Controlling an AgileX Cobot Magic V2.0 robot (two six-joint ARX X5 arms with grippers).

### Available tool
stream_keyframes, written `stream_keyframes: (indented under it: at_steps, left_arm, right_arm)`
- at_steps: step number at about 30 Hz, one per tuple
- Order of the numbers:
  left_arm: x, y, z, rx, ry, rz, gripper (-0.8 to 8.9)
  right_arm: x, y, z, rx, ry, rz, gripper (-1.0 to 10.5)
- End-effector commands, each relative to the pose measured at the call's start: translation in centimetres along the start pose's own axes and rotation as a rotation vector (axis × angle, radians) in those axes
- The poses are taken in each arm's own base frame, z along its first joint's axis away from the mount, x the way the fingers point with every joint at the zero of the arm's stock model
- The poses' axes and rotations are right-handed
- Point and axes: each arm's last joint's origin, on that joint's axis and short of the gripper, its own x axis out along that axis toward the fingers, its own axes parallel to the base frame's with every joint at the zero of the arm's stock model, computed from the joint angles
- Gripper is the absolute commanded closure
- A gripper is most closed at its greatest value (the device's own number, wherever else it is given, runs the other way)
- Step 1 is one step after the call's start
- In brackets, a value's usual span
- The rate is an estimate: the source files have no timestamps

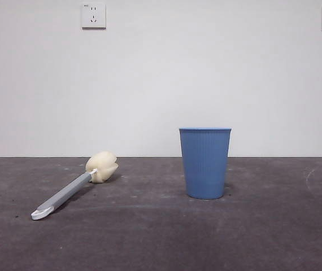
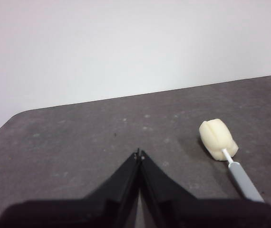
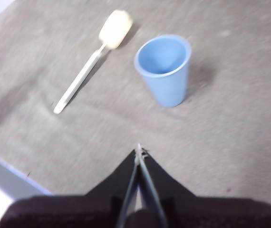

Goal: Pick up the cup brush,pick up the cup,insert the brush into the cup,clean the cup,put the cup brush back,put the cup back to the fixed position on the table

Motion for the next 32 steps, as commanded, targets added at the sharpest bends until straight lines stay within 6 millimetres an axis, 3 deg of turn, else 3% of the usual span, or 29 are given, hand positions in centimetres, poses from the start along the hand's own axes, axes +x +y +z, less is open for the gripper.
stream_keyframes:
  at_steps: [1, 3, 6, 11, 15, 19, 24, 32]
  left_arm:
    - [0.0, -0.1, -1.7, -0.046, 0.013, 0.009, 8.17]
    - [-0.1, -0.2, -2.7, -0.068, 0.044, 0.009, 8.17]
    - [-0.2, -0.2, -3.2, -0.078, 0.103, 0.005, 8.17]
    - [-0.3, -0.3, -3.8, -0.134, 0.168, 0.001, 8.17]
    - [-0.3, -0.3, -3.8, -0.203, 0.165, -0.010, 8.17]
    - [-0.3, -0.3, -3.8, -0.201, 0.165, -0.009, 8.17]
    - [-0.3, -0.3, -3.8, -0.201, 0.165, -0.009, 8.17]
    - [-0.3, -0.3, -3.8, -0.201, 0.165, -0.008, 8.17]
  right_arm:
    - [-0.8, -0.2, -0.1, 0.022, -0.048, -0.022, 9.5]
    - [-1.4, -0.4, -0.1, 0.035, -0.083, -0.039, 9.5]
    - [-2.2, -0.7, 0.6, -0.097, -0.208, -0.129, 9.5]
    - [-4.5, -1.0, 4.1, -0.357, -0.614, -0.377, 9.5]
    - [-6.3, -1.2, 6.1, -0.307, -0.875, -0.548, 9.5]
    - [-5.7, -1.9, 5.8, -0.274, -0.854, -0.554, 9.5]
    - [-2.5, -3.6, 2.2, -0.263, -0.762, -0.526, 9.5]
    - [4.5, -6.5, -9.3, -0.312, -0.686, -0.503, 9.5]
